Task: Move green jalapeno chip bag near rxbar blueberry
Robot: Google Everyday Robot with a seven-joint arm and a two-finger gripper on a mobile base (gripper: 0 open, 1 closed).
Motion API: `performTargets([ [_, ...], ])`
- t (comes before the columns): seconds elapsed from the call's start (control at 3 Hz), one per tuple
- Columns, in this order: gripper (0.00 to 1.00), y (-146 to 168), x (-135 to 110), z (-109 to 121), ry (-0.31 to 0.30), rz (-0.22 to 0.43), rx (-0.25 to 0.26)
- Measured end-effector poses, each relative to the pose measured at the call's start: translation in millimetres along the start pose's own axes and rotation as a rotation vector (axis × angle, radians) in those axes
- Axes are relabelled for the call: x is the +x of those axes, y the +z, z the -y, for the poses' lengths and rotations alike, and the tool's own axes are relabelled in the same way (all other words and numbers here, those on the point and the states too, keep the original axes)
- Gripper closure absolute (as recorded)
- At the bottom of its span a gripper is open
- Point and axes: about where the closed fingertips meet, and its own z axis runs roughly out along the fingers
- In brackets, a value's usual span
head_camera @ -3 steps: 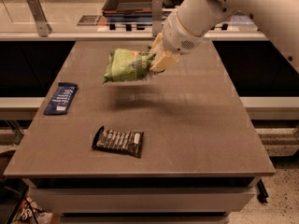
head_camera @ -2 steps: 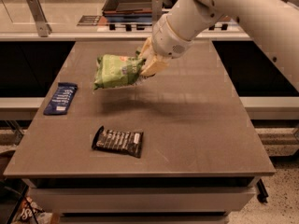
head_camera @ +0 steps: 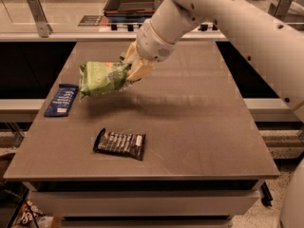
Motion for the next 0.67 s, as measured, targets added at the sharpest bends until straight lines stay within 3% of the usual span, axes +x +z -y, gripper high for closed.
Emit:
performTargets([
  [0.33, 1.00, 15, -12, -1, -0.032, 0.020, -0.038],
  [0.67, 1.00, 32, -12, -3, -0.027, 0.018, -0.080],
])
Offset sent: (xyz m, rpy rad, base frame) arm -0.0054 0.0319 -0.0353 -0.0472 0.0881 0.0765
